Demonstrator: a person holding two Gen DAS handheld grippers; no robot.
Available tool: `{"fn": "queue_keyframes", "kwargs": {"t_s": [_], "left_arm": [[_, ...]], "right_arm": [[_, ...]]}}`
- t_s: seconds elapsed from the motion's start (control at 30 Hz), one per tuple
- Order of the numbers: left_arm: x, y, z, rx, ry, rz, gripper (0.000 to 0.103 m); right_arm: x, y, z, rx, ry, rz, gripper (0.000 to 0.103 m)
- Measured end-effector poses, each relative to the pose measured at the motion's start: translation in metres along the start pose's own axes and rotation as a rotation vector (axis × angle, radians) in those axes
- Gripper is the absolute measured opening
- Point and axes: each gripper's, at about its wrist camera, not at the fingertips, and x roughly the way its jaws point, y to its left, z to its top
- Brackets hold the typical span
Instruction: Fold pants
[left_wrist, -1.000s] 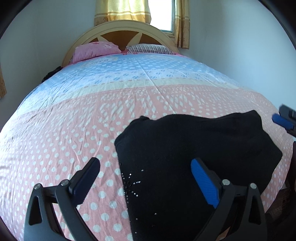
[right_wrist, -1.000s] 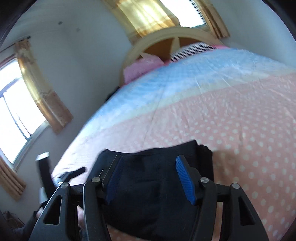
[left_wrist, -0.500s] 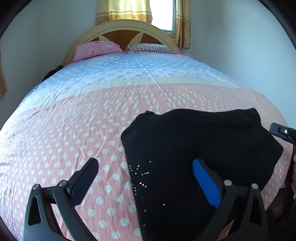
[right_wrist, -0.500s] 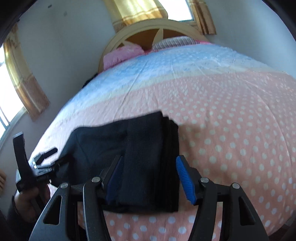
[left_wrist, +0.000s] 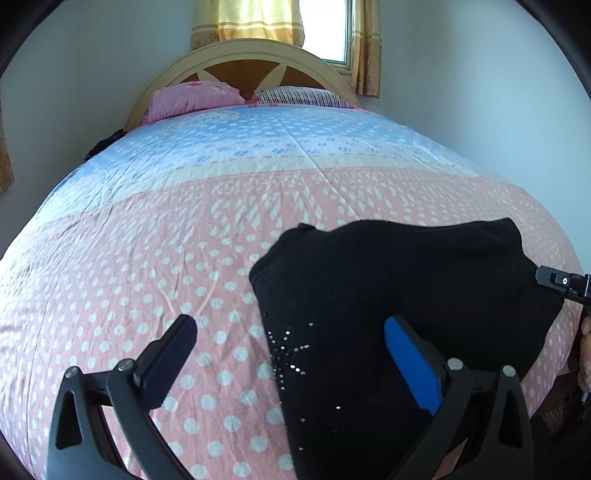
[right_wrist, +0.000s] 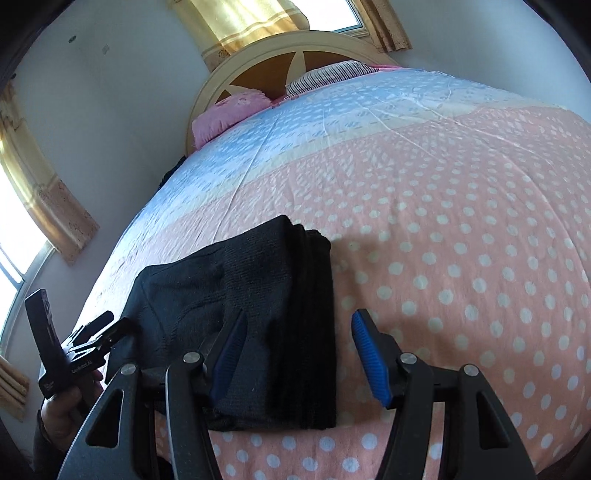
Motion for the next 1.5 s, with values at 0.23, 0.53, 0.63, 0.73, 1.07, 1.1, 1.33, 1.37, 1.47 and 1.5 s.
{"fn": "queue_keyframes", "kwargs": {"t_s": [0.23, 0.53, 0.63, 0.73, 1.07, 1.1, 1.33, 1.37, 1.47, 1.5], "left_arm": [[0.015, 0.009, -0.001, -0.04, 0.026, -0.039, 0.103], [0.036, 0.015, 0.005, -0.08, 0.11, -0.203, 0.092], [0.034, 0.011, 0.004, -0.087, 0.104, -0.288, 0.06], [0.03, 0.01, 0.003, -0.103, 0.088, -0.313, 0.042], [-0.006, 0.033, 0.007, -0.191, 0.0, -0.301, 0.011], [-0.012, 0.037, 0.008, -0.195, -0.013, -0.289, 0.011], [-0.045, 0.084, 0.014, -0.219, -0.095, -0.163, 0.011], [-0.047, 0.09, 0.013, -0.222, -0.103, -0.144, 0.011], [-0.056, 0.119, 0.011, -0.261, -0.123, -0.088, 0.011], [-0.059, 0.128, 0.01, -0.273, -0.129, -0.068, 0.011]], "right_arm": [[0.016, 0.002, 0.001, 0.005, 0.018, -0.009, 0.06], [0.019, 0.008, 0.004, -0.008, 0.028, 0.072, 0.03], [0.013, 0.015, 0.004, -0.026, 0.011, 0.067, 0.027], [0.004, 0.027, 0.006, -0.049, -0.01, 0.087, 0.026], [0.002, 0.089, 0.031, -0.19, -0.022, 0.118, 0.025], [0.008, 0.099, 0.036, -0.214, -0.015, 0.123, 0.025], [0.058, 0.168, 0.056, -0.346, 0.034, 0.193, 0.025], [0.066, 0.179, 0.058, -0.362, 0.041, 0.206, 0.025], [0.092, 0.21, 0.063, -0.411, 0.062, 0.244, 0.025], [0.1, 0.221, 0.063, -0.428, 0.069, 0.255, 0.025]]}}
